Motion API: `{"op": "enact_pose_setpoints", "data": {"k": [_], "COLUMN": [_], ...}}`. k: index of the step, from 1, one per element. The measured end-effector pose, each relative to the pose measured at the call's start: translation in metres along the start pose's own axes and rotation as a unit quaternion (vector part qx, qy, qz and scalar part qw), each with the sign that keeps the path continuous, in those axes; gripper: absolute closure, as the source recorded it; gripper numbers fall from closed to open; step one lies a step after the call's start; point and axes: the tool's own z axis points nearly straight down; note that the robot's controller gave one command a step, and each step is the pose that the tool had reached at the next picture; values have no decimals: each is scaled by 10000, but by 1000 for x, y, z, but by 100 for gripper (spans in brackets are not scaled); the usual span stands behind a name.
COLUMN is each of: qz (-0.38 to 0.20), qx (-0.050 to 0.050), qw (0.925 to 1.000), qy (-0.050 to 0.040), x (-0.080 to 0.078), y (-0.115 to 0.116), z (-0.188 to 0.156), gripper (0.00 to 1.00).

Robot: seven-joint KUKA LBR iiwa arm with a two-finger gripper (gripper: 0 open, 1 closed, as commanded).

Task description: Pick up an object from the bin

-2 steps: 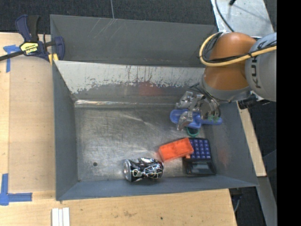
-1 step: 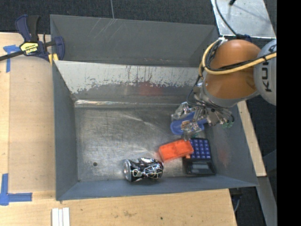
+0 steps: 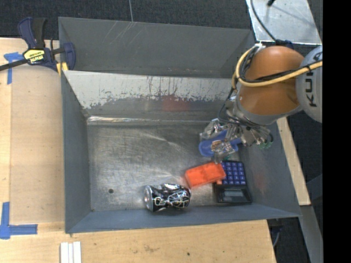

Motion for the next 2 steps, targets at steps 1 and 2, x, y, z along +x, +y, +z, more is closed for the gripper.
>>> {"op": "enact_pose_setpoints", "data": {"k": [1,2], "qz": [19,39], "qx": [5,-19], "qw": [10000,10000], "qy": [-21,52], "x": [4,3], "y": [-9,3], "z": [29,12], "gripper": [100,100]}}
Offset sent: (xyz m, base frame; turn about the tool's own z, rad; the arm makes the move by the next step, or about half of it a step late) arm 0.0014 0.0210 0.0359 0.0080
